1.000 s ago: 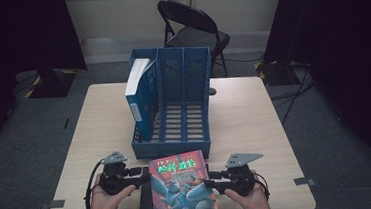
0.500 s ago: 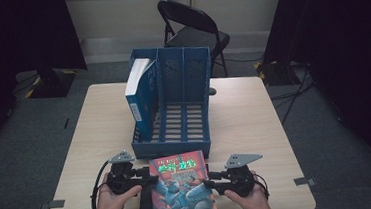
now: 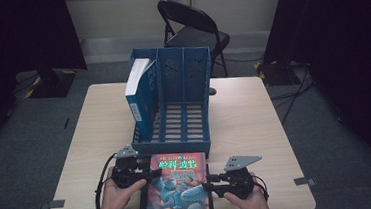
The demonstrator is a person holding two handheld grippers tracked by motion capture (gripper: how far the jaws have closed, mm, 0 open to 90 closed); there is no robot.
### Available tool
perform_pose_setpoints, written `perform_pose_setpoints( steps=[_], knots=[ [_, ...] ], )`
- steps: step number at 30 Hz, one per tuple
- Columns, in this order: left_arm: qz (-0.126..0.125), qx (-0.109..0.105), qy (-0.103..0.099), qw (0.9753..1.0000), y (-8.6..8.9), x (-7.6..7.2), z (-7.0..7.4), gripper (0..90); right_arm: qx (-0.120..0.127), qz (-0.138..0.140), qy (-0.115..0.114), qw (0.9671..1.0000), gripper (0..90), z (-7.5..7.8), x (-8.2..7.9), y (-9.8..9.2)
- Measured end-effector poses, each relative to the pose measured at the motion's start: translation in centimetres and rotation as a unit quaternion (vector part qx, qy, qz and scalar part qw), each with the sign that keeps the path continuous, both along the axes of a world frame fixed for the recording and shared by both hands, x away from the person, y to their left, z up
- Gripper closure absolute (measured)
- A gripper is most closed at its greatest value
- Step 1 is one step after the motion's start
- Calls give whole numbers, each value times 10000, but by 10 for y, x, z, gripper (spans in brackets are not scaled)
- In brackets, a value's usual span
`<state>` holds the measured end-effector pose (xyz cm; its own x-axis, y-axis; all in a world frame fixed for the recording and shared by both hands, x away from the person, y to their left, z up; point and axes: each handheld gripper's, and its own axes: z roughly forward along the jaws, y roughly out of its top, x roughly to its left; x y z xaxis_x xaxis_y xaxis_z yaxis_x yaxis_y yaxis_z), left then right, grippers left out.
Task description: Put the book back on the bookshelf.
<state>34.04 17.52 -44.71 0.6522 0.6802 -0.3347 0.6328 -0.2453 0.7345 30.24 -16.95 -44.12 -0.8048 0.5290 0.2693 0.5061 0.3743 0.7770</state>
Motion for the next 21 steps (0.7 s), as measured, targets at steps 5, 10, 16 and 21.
perform_pose_setpoints(
  steps=[5, 10, 16, 21],
  knots=[
    [-91, 117, -296, 9995, -1, -4, 0, 348, 9, -14, -5, 10000, 642, 0, 0, 0],
    [23, 149, 151, 9998, 0, -4, 2, 312, 7, -95, -65, 9999, 629, 0, 2, 4],
    [212, -4, 51, 9998, 7, -10, 7, 329, -113, -179, -129, 9997, 484, 1, 5, 11],
    [135, -42, -73, 9999, 10, -19, 6, 324, -16, -247, -35, 9997, 427, -1, 14, 12]
  ],
)
